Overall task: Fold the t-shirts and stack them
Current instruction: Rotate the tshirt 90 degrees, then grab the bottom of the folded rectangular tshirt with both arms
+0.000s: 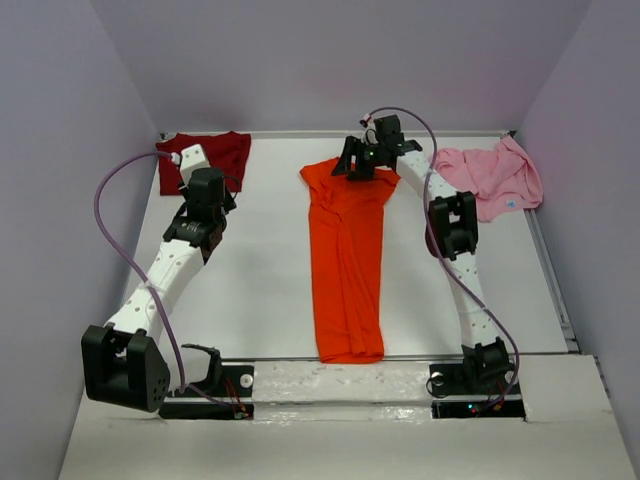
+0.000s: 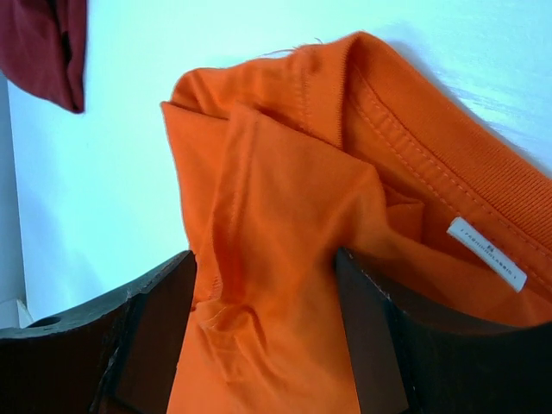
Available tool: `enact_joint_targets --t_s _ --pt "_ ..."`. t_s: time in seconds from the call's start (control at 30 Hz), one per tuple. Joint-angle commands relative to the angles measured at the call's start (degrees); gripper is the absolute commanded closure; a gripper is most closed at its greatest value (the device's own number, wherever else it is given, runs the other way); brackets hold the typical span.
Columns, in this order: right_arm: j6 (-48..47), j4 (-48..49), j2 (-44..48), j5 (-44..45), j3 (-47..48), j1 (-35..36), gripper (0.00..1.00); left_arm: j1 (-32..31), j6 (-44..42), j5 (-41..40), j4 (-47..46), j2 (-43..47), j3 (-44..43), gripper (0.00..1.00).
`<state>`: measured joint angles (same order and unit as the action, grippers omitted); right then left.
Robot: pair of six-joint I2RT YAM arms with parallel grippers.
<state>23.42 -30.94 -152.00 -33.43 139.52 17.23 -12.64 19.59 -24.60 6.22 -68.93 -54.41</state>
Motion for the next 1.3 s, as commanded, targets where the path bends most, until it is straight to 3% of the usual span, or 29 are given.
enact_joint_targets --t_s 0.0,0.13,0.23,0.27,0.33,0.37,0.43,0.47,0.6,0.73,0.97,1.13,1.23,1.27 --pt "-3.20 2.90 12.06 0.11 -1.60 0.26 0.29 0.25 0.44 0.25 -2.35 0.46 -1.22 0.48" --pt "-4.61 3.08 26.73 4.43 -9.68 0.26 0.30 0.16 1.06 1.05 -2.79 2.04 -0.87 0.48" --pt "-2.51 7.02 41.31 8.81 -26.36 0.26 0.30 -0.36 3.68 4.98 -3.05 4.15 0.35 0.48" --pt "-1.89 9.90 48.57 9.52 -36.68 0.87 0.30 -0.97 4.31 7.35 -2.88 5.46 0.88 0.48" --pt "0.39 12.21 55.12 11.62 -46.92 1.39 0.31 -1.24 8.76 15.06 -2.61 6.87 2.20 0.48" --pt "0.92 14.57 58.45 12.07 -56.81 1.92 0.32 -1.50 10.71 17.28 -2.44 8.18 4.47 0.48" --pt "1.97 15.03 67.16 13.82 -65.04 3.15 0.32 -1.77 15.10 22.02 -2.26 9.24 7.11 0.48" --pt "2.50 15.29 69.97 15.66 -69.00 3.16 0.33 -2.03 18.69 28.40 -2.79 10.47 10.00 0.48" --pt "6.97 14.86 83.60 18.84 -88.58 6.14 0.34 -7.64 26.80 34.88 -4.02 13.37 16.78 0.48" --pt "10.06 8.81 96.86 22.08 -98.01 9.12 0.35 -13.79 31.64 34.97 -4.37 19.42 22.76 0.48" --pt "14.46 -3.14 106.20 23.94 -101.90 12.03 0.36 -24.60 38.14 32.08 1.41 25.76 29.97 0.48" --pt "16.65 -7.29 108.06 25.87 -104.10 14.40 0.37 -30.94 41.22 29.27 7.48 27.18 29.81 0.48" --pt "19.90 -7.56 104.65 28.15 -103.58 20.96 0.37 -36.64 42.45 25.23 11.96 26.13 28.49 0.48" --pt "20.95 -7.56 103.41 32.77 -103.58 23.43 0.37 -37.97 42.46 22.87 12.93 24.56 28.05 0.48"
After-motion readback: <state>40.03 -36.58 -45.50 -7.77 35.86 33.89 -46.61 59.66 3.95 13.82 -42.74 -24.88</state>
